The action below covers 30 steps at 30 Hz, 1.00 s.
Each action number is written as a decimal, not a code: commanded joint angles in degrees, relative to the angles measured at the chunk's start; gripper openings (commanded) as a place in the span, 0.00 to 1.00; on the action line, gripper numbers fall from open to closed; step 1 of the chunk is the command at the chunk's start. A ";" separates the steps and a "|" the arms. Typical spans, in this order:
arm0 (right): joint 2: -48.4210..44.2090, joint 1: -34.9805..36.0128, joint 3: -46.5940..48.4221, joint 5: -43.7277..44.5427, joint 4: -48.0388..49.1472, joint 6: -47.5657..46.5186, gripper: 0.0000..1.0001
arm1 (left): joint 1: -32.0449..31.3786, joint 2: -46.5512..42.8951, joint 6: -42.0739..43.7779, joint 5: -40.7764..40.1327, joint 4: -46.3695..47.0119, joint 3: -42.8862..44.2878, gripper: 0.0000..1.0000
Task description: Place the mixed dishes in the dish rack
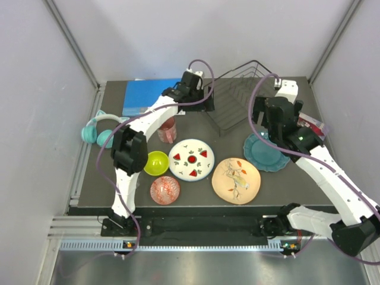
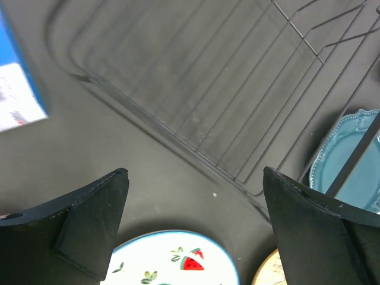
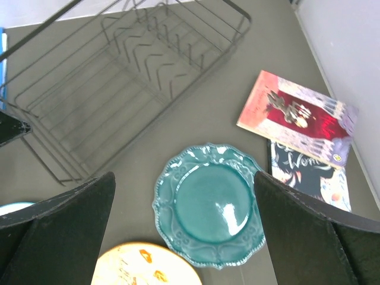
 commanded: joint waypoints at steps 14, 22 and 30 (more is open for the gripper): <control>-6.48 -1.94 -2.76 2.56 -3.65 0.83 1.00 | -3.44 7.17 -5.08 -6.55 6.28 2.90 0.94; -6.84 -2.73 -4.35 0.81 -3.74 1.79 1.00 | -2.92 6.74 -2.18 -8.22 5.58 1.41 0.37; -4.82 -2.91 -4.26 -1.30 -2.25 1.53 1.00 | -0.89 2.43 2.48 -10.41 7.25 -3.25 0.23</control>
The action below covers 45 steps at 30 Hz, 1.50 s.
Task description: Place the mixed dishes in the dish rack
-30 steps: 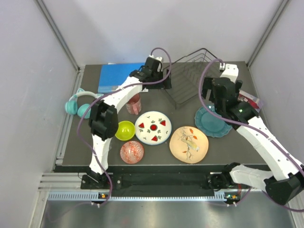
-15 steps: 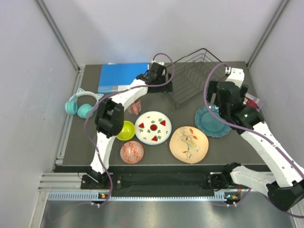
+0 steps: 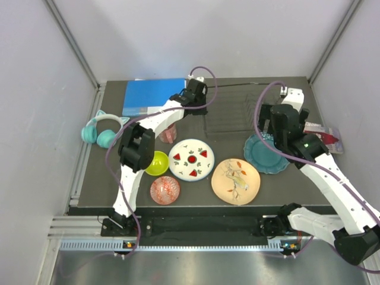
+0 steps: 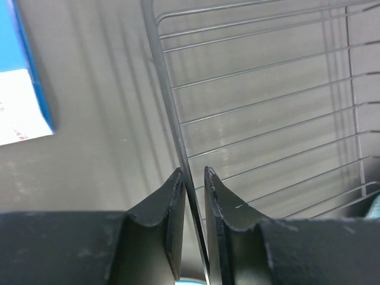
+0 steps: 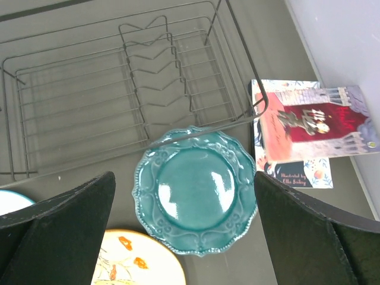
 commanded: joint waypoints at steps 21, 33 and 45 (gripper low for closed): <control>5.99 -3.99 0.26 -3.87 4.50 -0.77 1.00 | 7.60 -11.57 11.27 -7.02 1.38 -11.01 0.56; 10.91 -0.58 3.33 -8.62 6.51 -2.52 1.00 | 8.04 -14.64 12.50 -4.02 -7.31 1.19 0.99; 30.06 23.15 14.84 -24.42 9.42 -14.22 0.94 | 24.00 -41.60 27.43 5.55 -14.01 -18.95 0.99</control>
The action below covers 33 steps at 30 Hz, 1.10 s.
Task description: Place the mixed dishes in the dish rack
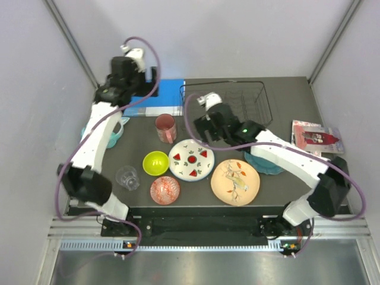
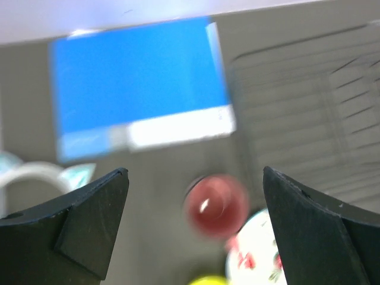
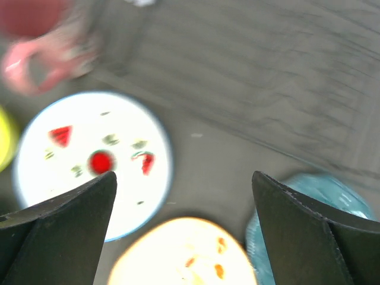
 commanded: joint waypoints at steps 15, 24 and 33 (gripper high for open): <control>18.73 11.38 9.33 -33.67 -3.03 -11.98 0.91 | 22.08 -10.57 1.37 11.54 8.19 -29.15 0.99; 20.92 15.15 7.49 -36.59 -1.73 -9.00 0.91 | 21.91 -10.20 0.75 12.77 9.51 -29.76 0.99; 28.12 19.20 7.66 -34.48 0.04 -6.71 0.85 | 22.00 -12.22 2.16 13.39 9.86 -29.24 0.99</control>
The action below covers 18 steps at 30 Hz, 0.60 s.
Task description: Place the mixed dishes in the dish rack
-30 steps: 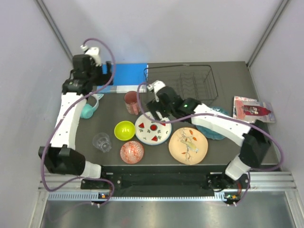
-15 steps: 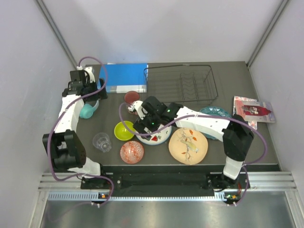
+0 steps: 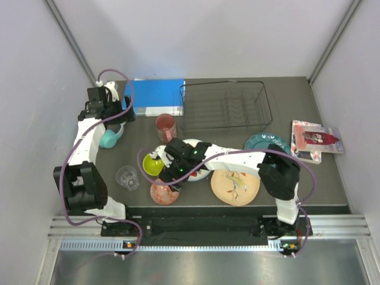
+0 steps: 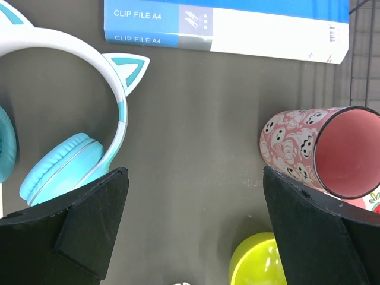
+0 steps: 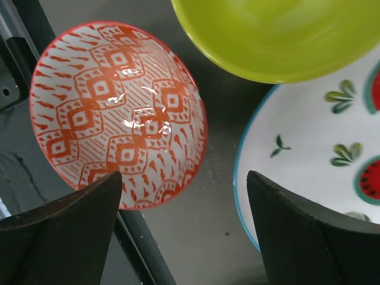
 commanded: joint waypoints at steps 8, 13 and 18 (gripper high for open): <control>4.78 2.79 2.16 0.15 1.17 1.44 0.56 | 0.03 -4.51 0.51 0.77 4.93 -1.94 0.99; 6.01 2.88 3.65 1.72 -0.41 0.56 0.12 | 0.03 -4.52 0.60 0.07 5.63 -2.30 0.99; 4.52 2.79 2.87 6.20 -1.29 0.12 0.00 | 0.03 -4.08 0.34 -0.10 6.60 -2.13 0.99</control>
